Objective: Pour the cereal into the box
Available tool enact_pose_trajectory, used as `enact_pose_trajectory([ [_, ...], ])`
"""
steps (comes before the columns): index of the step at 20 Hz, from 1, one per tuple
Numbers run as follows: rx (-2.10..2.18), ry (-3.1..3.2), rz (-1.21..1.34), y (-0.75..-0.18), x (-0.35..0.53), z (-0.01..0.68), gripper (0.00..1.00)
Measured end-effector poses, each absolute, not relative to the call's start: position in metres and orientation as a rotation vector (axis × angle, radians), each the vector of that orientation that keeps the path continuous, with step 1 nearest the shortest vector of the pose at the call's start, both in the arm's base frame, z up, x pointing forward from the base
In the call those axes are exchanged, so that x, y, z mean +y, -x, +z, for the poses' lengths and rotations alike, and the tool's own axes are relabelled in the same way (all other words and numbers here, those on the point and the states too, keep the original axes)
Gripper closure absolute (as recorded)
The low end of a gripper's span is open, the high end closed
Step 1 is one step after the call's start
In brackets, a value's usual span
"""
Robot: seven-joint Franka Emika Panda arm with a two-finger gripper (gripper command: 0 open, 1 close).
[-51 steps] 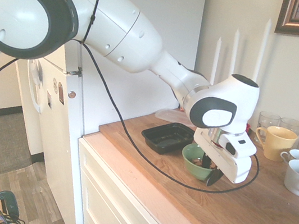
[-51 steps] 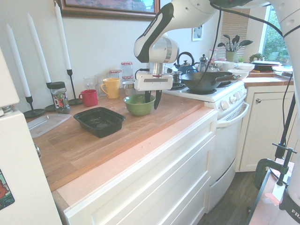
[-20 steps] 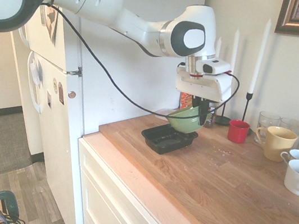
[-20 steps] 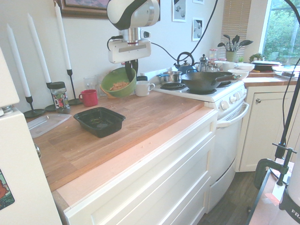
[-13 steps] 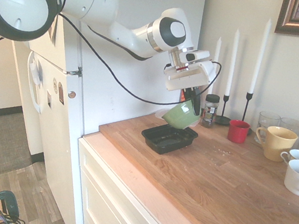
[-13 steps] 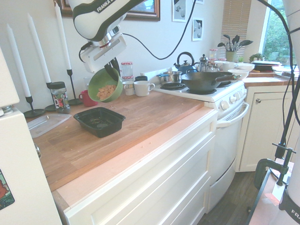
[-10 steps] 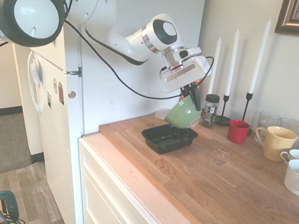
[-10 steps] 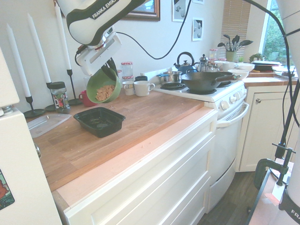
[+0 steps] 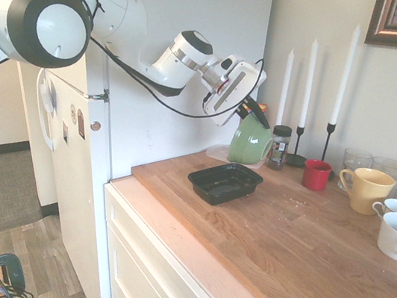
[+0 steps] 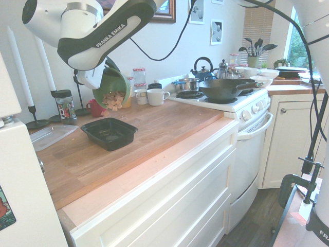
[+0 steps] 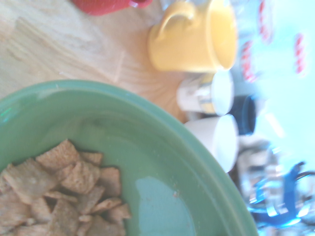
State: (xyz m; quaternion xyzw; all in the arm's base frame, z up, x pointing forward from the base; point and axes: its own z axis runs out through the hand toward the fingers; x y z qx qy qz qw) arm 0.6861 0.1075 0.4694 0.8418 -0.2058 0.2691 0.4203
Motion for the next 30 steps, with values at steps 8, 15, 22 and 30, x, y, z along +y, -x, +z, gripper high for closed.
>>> enact_pose_trajectory([
  [8,-0.355,-1.995,0.72,-0.669,0.131,0.418,1.0],
  [15,-0.266,-1.909,0.829,-0.665,0.139,0.405,1.0],
  [22,-0.187,-1.918,0.92,-0.661,0.16,0.399,1.0],
  [30,-0.464,-2.212,0.787,-0.65,0.14,0.438,1.0],
])
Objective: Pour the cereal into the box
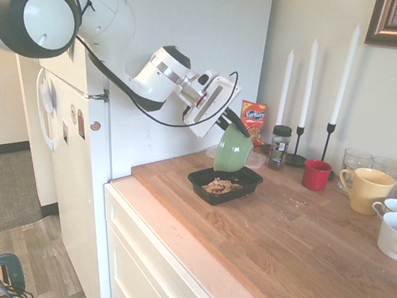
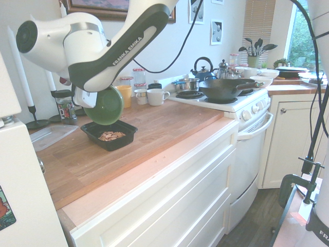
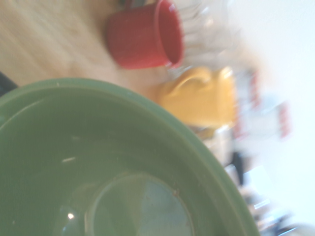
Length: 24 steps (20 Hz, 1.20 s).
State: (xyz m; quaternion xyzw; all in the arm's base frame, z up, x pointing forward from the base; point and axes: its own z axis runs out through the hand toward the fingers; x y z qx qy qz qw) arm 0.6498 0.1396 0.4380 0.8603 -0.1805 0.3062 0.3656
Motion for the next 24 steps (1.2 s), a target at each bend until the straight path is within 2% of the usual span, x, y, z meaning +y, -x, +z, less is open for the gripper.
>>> enact_pose_trajectory([
  [5,-0.616,-2.504,0.59,-0.65,0.082,0.472,1.0],
  [11,-0.829,-2.842,0.332,-0.653,-0.066,0.472,1.0],
  [24,-1.48,-3.308,-0.231,-0.654,-0.207,0.389,1.0],
])
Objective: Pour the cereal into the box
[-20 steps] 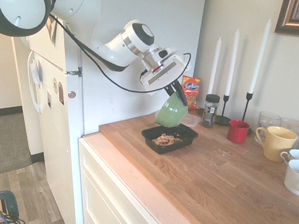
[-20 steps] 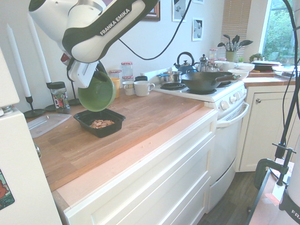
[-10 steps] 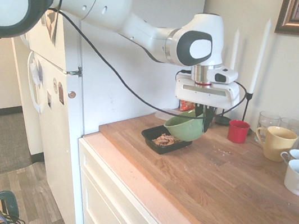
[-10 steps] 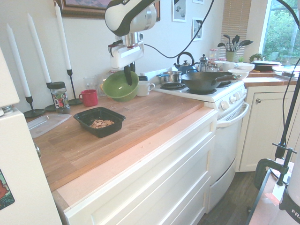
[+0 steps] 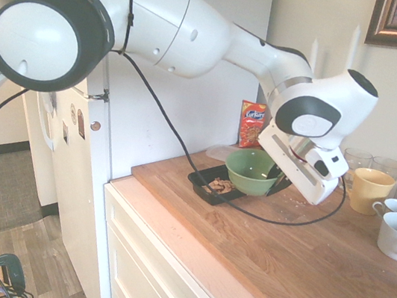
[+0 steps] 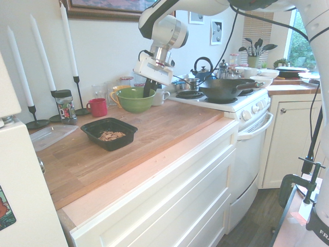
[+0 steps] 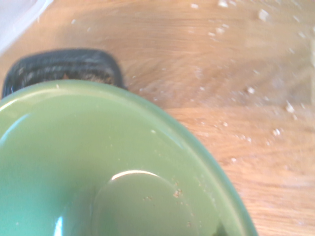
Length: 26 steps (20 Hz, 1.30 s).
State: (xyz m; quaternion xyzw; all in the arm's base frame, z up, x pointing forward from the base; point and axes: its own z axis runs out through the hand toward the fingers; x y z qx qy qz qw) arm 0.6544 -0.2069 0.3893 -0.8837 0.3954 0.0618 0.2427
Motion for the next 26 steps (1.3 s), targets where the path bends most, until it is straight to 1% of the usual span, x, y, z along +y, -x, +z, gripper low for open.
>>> enact_pose_trajectory([
  [4,1.133,2.295,0.223,-0.652,-0.244,0.363,1.0],
  [12,1.201,2.371,0.218,-0.651,-0.283,0.346,1.0],
  [17,1.233,2.429,0.225,-0.651,-0.295,0.331,1.0],
  [26,1.253,2.502,0.208,-0.65,-0.303,0.326,1.0],
])
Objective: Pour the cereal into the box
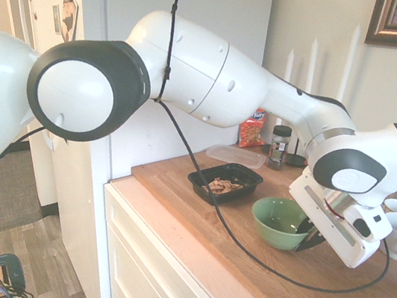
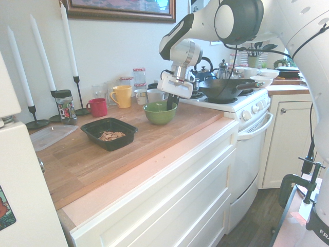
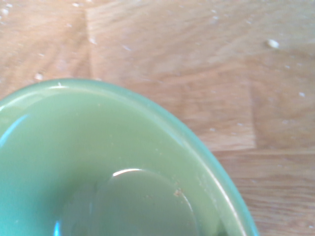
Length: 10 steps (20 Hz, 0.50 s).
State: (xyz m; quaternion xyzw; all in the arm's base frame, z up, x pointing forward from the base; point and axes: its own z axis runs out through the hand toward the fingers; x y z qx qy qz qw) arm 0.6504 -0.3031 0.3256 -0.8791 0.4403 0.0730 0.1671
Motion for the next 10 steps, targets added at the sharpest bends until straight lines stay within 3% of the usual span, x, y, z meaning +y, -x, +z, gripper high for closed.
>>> enact_pose_trajectory([
  [2,1.255,2.505,0.207,-0.65,-0.304,0.326,1.0],
  [3,1.255,2.504,0.207,-0.65,-0.305,0.326,0.0],
  [10,1.303,2.563,0.191,-0.648,-0.314,0.337,0.0],
])
